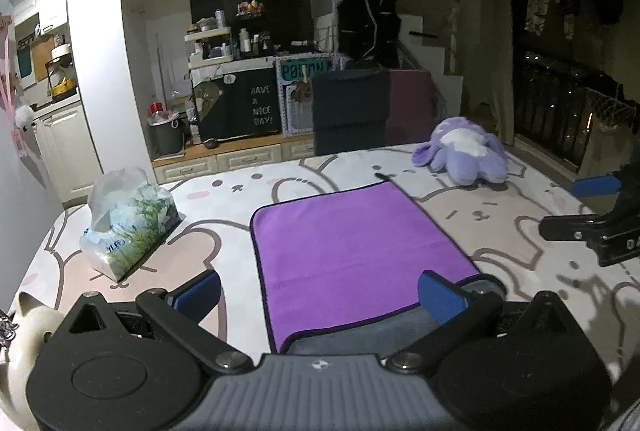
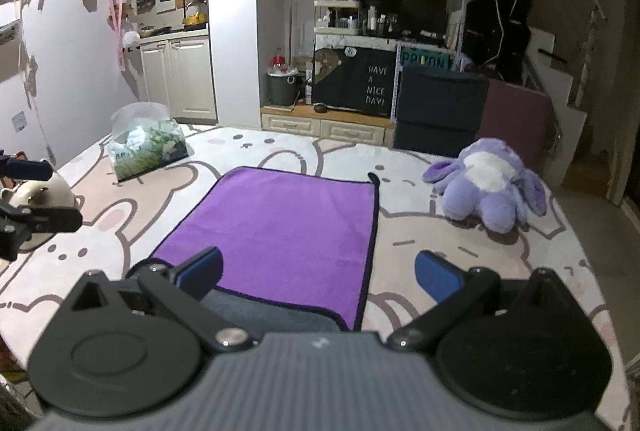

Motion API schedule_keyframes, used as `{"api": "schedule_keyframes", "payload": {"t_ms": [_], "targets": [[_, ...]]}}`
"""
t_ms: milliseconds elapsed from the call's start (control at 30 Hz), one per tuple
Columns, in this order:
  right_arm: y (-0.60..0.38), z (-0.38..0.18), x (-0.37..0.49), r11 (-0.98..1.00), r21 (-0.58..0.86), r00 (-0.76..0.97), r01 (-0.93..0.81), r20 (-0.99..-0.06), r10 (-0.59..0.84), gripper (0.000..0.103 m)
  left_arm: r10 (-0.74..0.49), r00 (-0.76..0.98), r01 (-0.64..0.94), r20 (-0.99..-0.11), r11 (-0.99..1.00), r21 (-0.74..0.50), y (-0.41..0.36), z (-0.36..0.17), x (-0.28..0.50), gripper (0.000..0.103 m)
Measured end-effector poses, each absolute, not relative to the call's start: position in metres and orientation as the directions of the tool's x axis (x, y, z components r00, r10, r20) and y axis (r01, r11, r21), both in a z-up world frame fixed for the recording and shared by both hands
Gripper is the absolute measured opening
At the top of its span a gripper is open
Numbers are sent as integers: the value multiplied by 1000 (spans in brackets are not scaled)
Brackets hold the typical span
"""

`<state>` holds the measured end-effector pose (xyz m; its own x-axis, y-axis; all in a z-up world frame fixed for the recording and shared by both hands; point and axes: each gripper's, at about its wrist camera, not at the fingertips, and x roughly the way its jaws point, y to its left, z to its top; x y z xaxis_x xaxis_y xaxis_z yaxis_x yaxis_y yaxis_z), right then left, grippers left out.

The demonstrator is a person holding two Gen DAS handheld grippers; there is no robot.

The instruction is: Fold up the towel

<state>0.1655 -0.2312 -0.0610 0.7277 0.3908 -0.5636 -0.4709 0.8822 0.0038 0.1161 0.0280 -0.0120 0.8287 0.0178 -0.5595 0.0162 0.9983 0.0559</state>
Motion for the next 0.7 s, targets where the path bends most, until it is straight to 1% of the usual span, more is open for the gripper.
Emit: {"api": "schedule_keyframes", "payload": {"t_ms": [300,433,533,600,700], "targets": [[-228,-96,198,889,4,724,-458,-578,376,103,-9,775,30,-632,999,23,48,-54,153,103],[-229,-114,213,886,18,697,-464,-610,377,103,-54,748,67,-662,998,-6,56,-73,166,103],[-232,-127,225,877,69,653,-476,-640,404,103,-110,724,115,-681,993,-39,60,-85,174,101],[-234,-134,229,878,90,645,-471,-644,412,103,-143,702,139,-697,988,-63,62,-92,178,97],[-238,-145,238,855,127,609,-502,-650,454,103,-177,674,157,-717,983,-95,66,-104,183,94]]}}
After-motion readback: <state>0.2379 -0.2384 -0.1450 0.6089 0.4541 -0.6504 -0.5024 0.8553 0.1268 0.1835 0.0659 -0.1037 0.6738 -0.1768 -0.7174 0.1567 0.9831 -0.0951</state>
